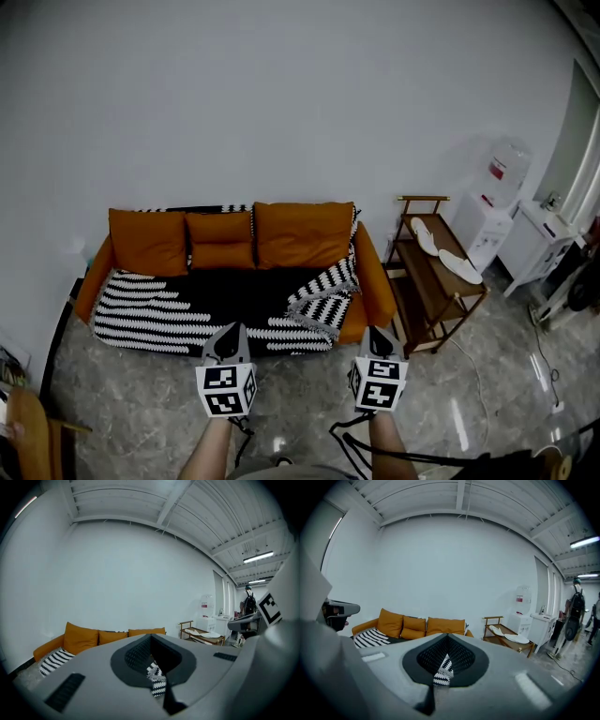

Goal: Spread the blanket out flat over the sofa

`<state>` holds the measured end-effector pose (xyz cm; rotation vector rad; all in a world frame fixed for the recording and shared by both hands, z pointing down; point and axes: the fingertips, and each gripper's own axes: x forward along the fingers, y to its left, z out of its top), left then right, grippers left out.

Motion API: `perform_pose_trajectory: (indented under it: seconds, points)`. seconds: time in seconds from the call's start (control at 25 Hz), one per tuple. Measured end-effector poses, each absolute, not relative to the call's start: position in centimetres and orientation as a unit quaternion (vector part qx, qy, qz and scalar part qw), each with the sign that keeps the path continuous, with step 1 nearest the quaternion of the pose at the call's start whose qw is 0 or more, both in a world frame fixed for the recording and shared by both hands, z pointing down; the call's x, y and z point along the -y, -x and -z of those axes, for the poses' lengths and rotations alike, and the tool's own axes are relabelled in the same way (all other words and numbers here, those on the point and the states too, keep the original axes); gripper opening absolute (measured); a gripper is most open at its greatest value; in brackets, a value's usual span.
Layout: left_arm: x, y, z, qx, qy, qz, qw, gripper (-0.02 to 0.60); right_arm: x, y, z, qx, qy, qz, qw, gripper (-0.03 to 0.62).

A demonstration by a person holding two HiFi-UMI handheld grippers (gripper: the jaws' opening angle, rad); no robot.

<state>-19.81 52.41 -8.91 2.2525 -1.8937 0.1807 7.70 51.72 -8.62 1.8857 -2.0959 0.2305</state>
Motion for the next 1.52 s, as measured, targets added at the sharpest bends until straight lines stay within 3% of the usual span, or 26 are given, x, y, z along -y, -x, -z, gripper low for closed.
perform_pose_trajectory:
  seconds: [0.52, 1.52]
  points:
    - [-46.2, 18.9, 6.6, 0.623, -0.771, -0.069, 0.107, -0.003, -46.8, -9.1, 6.2, 0.711, -0.674, -0.089, 0.182, 0.005]
    - [-18.7, 20.6, 6.0, 0.558, -0.817, -0.094, 0.114, -0.003, -25.1, -7.3, 5.8, 0.661, -0.720, -0.114, 0.177, 0.005]
